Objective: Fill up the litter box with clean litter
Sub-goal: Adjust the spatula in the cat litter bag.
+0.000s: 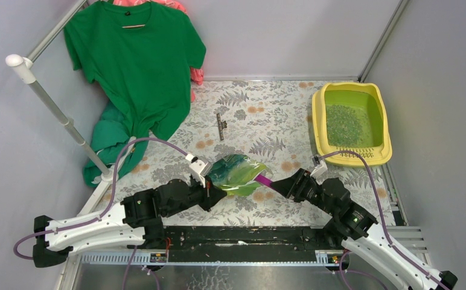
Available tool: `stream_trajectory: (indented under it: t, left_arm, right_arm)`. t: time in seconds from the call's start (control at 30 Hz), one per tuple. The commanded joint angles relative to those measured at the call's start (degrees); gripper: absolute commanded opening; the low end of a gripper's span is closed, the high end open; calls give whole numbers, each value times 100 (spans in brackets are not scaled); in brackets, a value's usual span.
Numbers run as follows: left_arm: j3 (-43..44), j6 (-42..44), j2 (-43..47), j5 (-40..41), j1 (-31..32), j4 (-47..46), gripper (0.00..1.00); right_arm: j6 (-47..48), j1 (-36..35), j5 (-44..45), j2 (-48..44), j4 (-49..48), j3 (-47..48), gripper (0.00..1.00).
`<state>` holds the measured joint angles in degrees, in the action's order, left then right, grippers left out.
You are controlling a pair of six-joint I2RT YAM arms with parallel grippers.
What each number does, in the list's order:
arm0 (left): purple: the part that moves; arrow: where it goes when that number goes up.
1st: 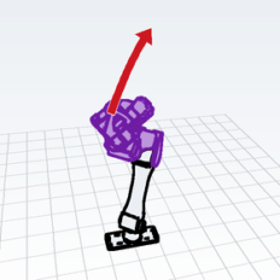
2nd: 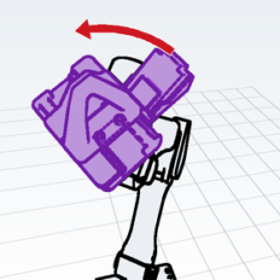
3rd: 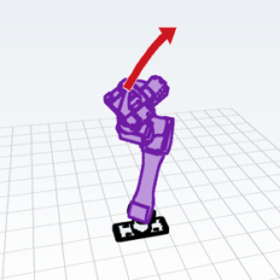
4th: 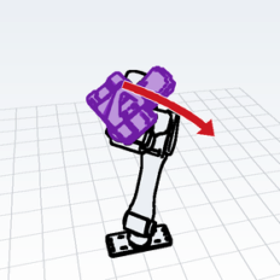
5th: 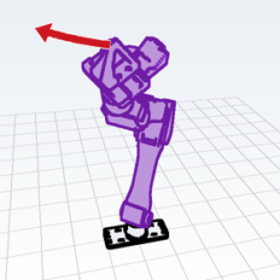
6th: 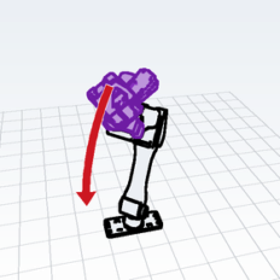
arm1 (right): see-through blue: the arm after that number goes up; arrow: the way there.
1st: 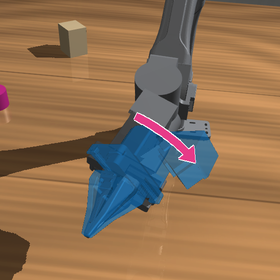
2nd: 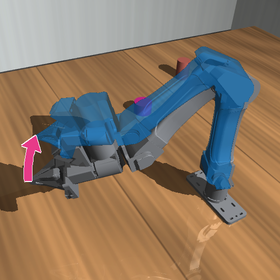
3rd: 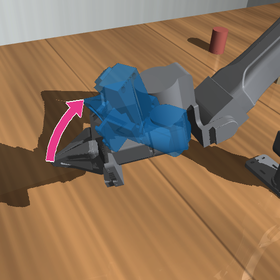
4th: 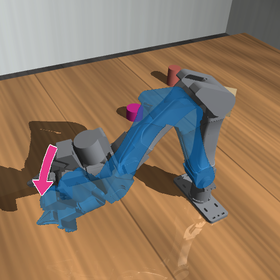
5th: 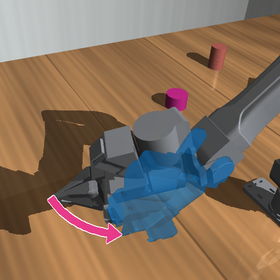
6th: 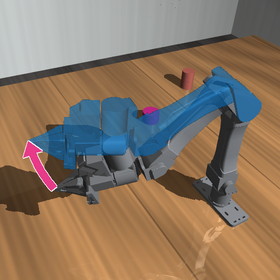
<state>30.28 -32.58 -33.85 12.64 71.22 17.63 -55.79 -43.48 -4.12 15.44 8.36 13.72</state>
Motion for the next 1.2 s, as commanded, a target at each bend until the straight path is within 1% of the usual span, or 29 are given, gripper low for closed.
stream_trajectory:
  t: [0.0, 0.33, 0.53, 0.63, 0.7, 0.83, 0.9, 0.93, 1.0, 1.03, 1.1, 1.17]
  left_arm:
    - [301, -59, 1, -130, 65, -303, 1]
    - [284, -82, 1, -105, 67, -302, 1]
    - [271, -90, -8, -105, 67, -321, 1]
    - [257, -90, 2, -112, 67, -323, 1]
    - [250, -99, 5, -105, 66, -328, 1]
    - [236, -96, 21, -112, 67, -324, 1]
    - [248, -99, 38, -126, 67, -323, 1]
    - [256, -95, 28, -133, 67, -319, 1]
    - [272, -77, 24, -148, 66, -319, 1]
    - [283, -79, 9, -157, 67, -316, 1]
    - [290, -80, -7, -177, 67, -320, 1]
    - [303, -75, -35, -195, 67, -329, 1]
  right_arm:
    - [-78, -5, -110, -51, -177, 42, 58]
    - [-159, -9, -185, -217, -56, -31, 58]
    - [-173, -4, -205, -232, -20, -58, 56]
    - [-194, -9, -233, -226, -60, -95, 51]
    - [-195, -7, -228, -237, -45, -112, 45]
    - [-195, -2, -181, -286, 113, -36, 29]
    - [-164, -3, -105, -237, 319, 173, 21]
    - [-77, -6, -69, -149, 519, 472, 15]
    - [210, -2, -38, 248, 1029, 1099, 11]
    - [422, -2, -42, 603, 1380, 1515, 9]
    - [909, -7, -142, 1478, 2112, 2373, 7]
    - [1390, -3, -461, 2393, 2714, 3092, 5]
